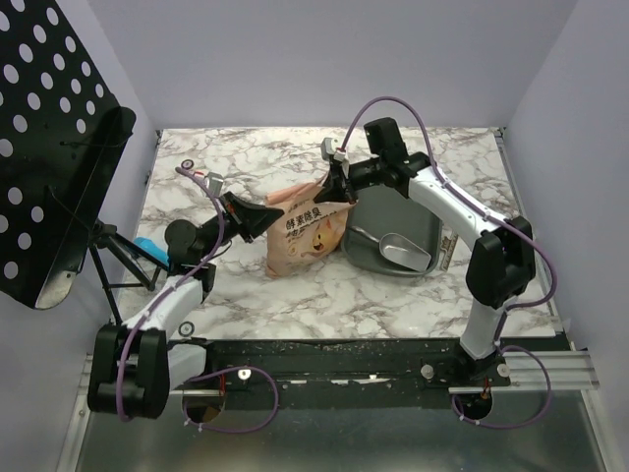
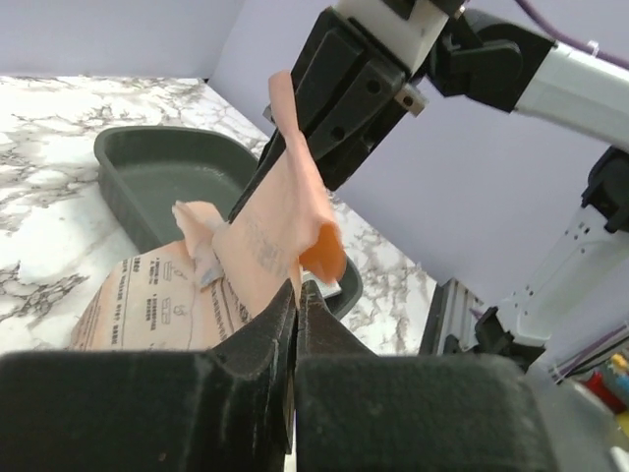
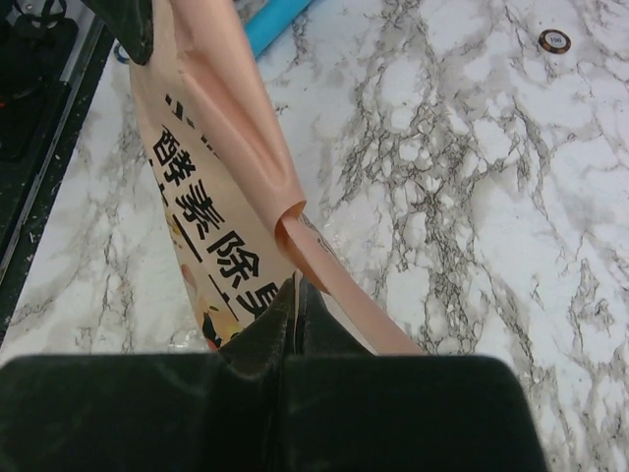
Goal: Fill the litter box with clean litter
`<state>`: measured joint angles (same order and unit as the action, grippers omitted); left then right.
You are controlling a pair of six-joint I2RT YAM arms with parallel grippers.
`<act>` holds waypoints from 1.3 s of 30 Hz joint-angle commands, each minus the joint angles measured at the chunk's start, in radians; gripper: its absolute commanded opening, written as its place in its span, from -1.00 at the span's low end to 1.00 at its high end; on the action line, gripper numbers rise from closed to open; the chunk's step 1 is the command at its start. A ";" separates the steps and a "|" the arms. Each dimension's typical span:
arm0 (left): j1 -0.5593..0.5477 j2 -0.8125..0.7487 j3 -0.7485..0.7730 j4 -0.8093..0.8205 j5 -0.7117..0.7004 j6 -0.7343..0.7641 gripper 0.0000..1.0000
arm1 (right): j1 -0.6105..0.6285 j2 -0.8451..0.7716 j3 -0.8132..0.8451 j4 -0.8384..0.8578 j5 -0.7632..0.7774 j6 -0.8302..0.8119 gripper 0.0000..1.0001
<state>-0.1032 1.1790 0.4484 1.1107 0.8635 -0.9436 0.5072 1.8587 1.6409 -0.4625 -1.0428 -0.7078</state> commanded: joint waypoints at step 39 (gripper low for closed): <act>-0.343 -0.322 0.457 -1.445 -0.525 1.167 0.40 | 0.301 -0.277 -0.024 -0.015 0.573 0.162 -0.99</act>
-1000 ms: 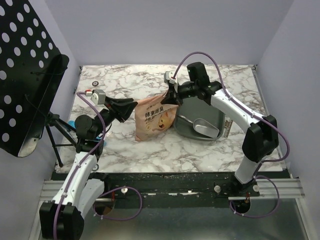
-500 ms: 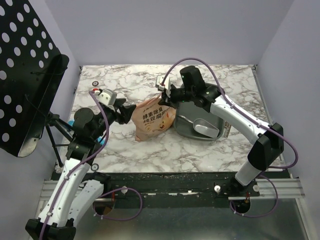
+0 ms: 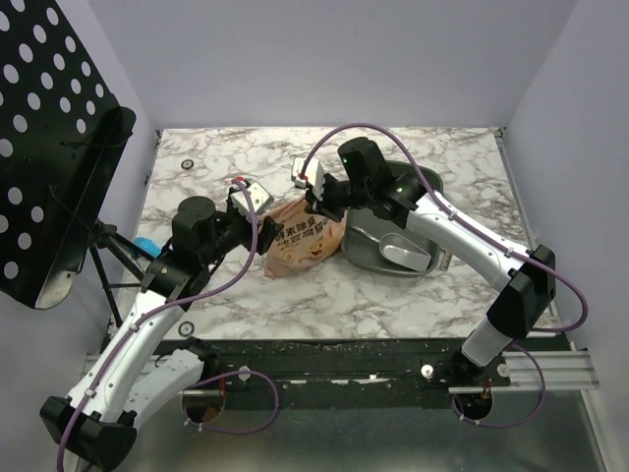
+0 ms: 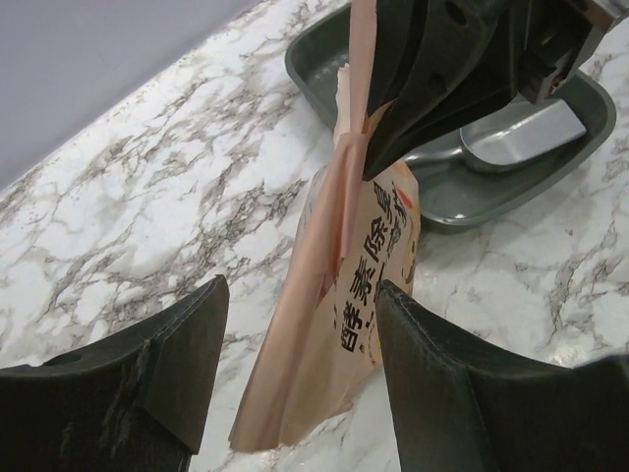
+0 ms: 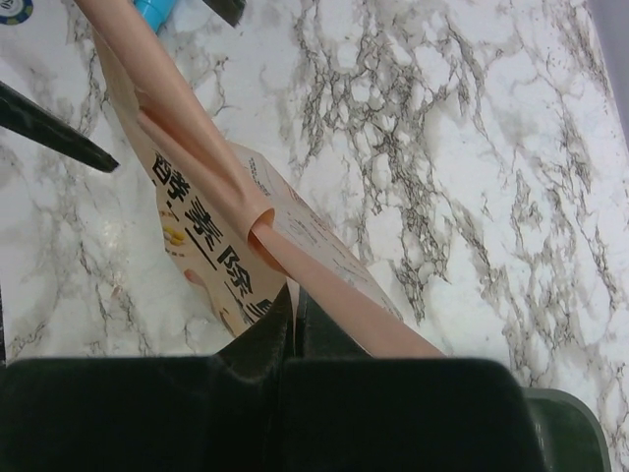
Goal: Fill the litter box with clean litter
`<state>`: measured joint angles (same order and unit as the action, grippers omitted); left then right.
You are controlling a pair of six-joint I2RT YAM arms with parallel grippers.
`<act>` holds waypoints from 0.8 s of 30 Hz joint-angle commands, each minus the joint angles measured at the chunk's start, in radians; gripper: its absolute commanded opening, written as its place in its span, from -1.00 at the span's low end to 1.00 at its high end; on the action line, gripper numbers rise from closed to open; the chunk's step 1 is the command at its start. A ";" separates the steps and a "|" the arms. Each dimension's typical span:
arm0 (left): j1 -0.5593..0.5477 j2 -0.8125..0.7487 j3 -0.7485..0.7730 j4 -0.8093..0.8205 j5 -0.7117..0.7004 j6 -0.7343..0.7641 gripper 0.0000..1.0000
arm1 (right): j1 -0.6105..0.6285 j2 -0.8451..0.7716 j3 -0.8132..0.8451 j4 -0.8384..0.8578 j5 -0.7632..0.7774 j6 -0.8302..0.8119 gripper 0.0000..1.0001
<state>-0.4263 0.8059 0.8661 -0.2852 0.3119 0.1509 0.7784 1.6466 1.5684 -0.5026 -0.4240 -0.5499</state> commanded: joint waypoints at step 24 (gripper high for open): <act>-0.060 -0.059 -0.032 0.179 -0.097 0.437 -1.00 | -0.019 -0.300 -0.126 0.081 0.534 0.318 0.12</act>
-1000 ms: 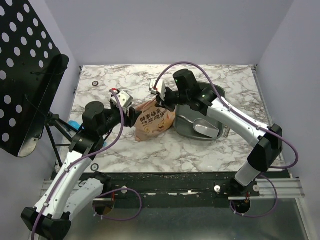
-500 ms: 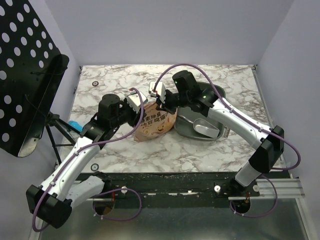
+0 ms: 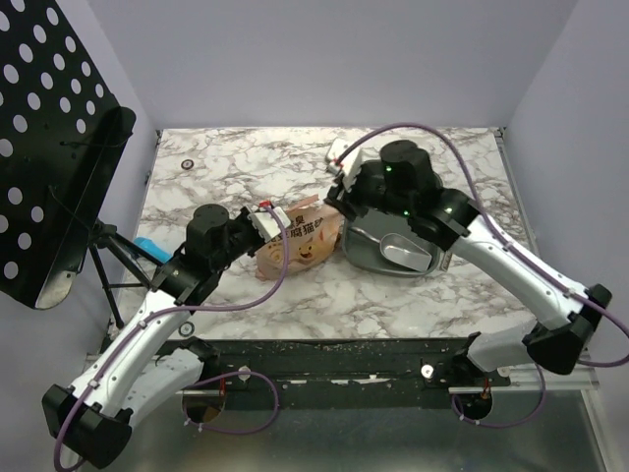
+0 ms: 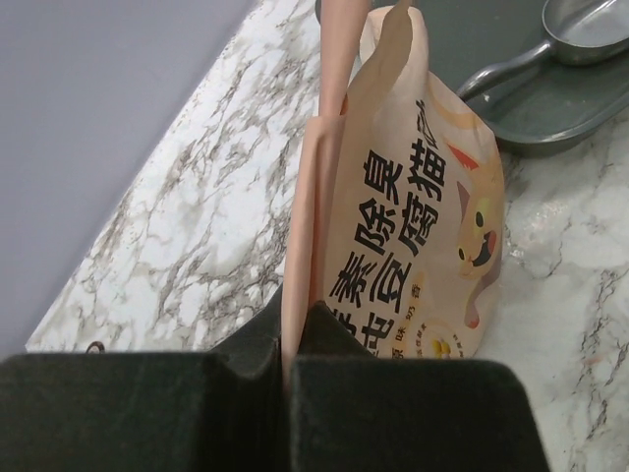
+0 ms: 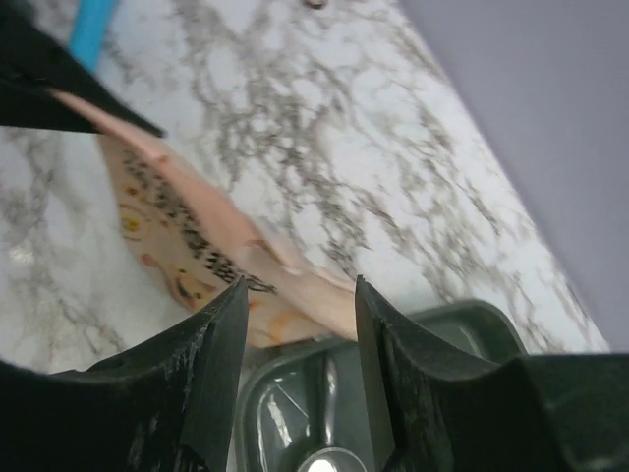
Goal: Fill the litter box with clean litter
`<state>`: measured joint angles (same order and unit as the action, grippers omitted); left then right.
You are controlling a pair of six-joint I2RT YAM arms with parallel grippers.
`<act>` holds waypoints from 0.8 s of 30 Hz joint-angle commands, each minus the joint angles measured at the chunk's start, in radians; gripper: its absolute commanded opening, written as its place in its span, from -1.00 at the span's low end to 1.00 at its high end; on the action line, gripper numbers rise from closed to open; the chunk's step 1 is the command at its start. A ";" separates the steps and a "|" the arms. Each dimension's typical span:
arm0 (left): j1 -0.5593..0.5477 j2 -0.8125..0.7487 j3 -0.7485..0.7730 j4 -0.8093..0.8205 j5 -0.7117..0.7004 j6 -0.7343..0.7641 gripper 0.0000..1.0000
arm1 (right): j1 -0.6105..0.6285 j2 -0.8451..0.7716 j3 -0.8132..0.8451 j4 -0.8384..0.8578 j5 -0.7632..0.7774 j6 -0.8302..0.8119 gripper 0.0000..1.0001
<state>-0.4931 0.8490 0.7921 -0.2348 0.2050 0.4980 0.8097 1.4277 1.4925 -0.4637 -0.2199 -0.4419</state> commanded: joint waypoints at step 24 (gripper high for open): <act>0.007 -0.338 0.068 -0.101 0.470 0.042 -1.00 | -0.089 -0.158 -0.621 -0.194 0.427 1.060 -0.14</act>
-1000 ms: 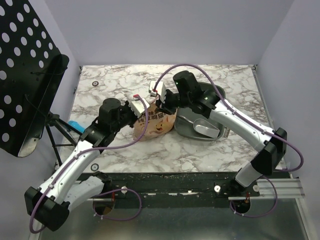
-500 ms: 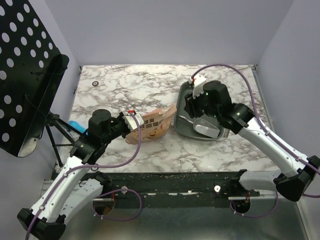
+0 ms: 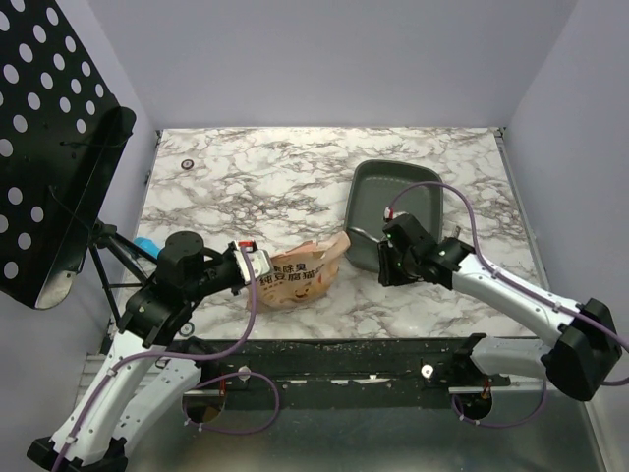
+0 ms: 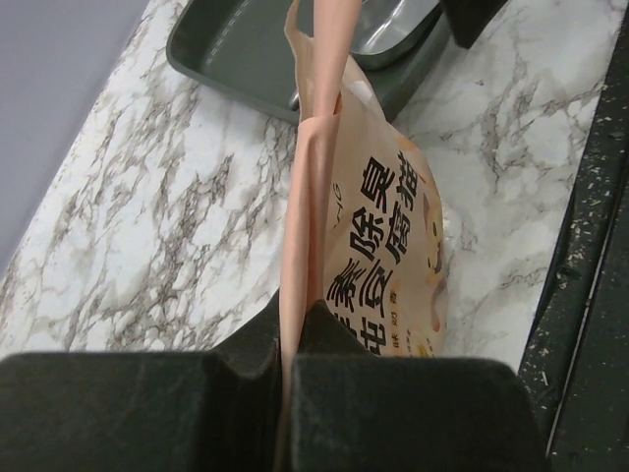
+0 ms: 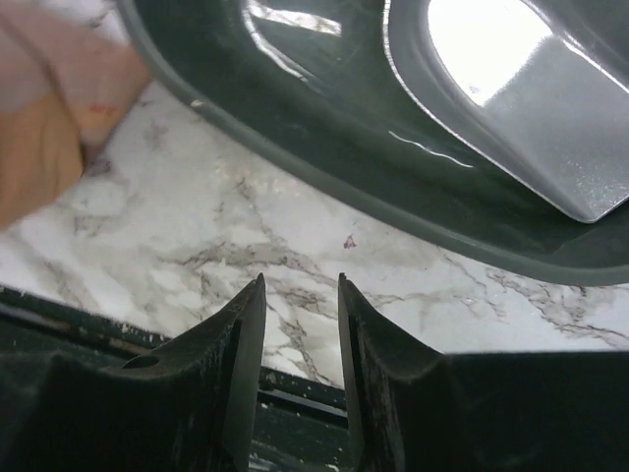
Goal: Fill the litter box with clean litter
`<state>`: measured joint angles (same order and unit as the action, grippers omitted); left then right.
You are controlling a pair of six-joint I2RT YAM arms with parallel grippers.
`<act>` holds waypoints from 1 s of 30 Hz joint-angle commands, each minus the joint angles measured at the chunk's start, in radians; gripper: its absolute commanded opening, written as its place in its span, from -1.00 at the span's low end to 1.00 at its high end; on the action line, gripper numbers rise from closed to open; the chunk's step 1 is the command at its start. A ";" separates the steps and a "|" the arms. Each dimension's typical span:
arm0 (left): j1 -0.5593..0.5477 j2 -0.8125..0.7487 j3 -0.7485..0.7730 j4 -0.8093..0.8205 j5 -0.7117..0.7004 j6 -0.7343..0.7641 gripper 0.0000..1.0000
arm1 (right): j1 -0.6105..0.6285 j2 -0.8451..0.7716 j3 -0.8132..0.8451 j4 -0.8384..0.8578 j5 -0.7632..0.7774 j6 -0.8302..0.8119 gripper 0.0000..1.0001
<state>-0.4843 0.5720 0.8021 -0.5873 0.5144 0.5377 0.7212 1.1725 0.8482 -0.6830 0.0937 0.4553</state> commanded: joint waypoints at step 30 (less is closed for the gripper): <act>0.032 0.494 0.412 -0.008 0.514 0.412 -1.00 | -0.332 0.112 0.146 0.287 -0.011 -0.219 0.09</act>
<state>-0.4614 1.1660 1.2346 -0.7559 0.8547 0.8539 0.3870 1.4147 1.0065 -0.4557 0.2031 0.3988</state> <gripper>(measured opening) 0.020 0.531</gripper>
